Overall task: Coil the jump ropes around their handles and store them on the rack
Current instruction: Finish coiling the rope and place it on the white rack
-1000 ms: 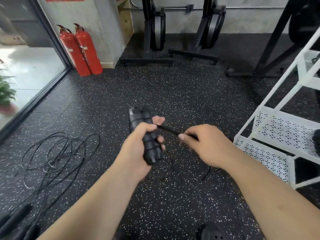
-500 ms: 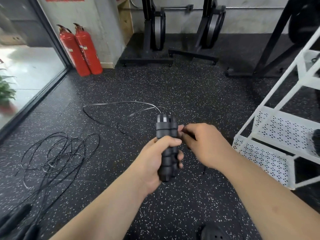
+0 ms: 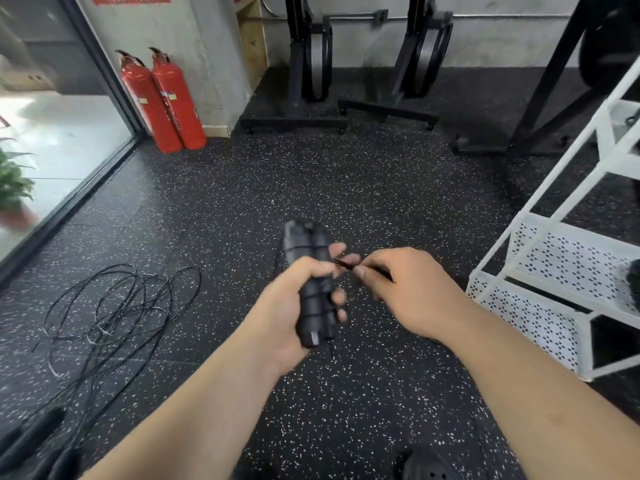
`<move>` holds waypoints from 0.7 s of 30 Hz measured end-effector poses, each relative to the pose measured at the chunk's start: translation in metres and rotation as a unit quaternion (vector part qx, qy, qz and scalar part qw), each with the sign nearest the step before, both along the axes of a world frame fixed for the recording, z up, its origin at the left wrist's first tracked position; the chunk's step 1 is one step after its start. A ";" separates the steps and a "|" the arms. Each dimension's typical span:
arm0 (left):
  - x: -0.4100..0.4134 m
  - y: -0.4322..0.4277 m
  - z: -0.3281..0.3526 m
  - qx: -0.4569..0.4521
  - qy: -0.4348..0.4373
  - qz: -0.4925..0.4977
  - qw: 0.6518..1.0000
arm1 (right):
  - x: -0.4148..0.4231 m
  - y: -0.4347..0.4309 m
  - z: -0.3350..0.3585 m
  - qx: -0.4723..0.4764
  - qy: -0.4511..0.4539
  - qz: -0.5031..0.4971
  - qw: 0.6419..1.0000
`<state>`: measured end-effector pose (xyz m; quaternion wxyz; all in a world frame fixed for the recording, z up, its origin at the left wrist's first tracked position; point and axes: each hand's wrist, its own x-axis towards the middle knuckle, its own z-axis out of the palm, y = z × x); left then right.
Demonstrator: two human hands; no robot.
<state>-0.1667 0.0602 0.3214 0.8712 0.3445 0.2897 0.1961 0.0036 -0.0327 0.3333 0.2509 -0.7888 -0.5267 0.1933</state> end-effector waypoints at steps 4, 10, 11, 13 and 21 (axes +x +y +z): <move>0.008 -0.014 -0.001 0.007 0.013 -0.029 0.999 | -0.001 0.000 -0.002 -0.011 -0.009 0.017 1.000; -0.007 0.026 0.006 -0.001 0.009 0.087 0.996 | 0.007 -0.005 0.004 -0.064 0.008 0.024 0.998; -0.008 0.028 0.007 0.001 0.021 0.087 0.996 | 0.008 -0.005 0.005 -0.059 0.000 0.019 0.998; -0.009 0.029 0.007 0.036 0.084 0.064 0.994 | 0.009 -0.004 0.008 -0.048 -0.026 -0.007 0.999; -0.021 0.026 0.003 0.637 0.509 -0.084 0.573 | 0.032 -0.011 -0.003 -0.080 -0.110 -0.090 0.987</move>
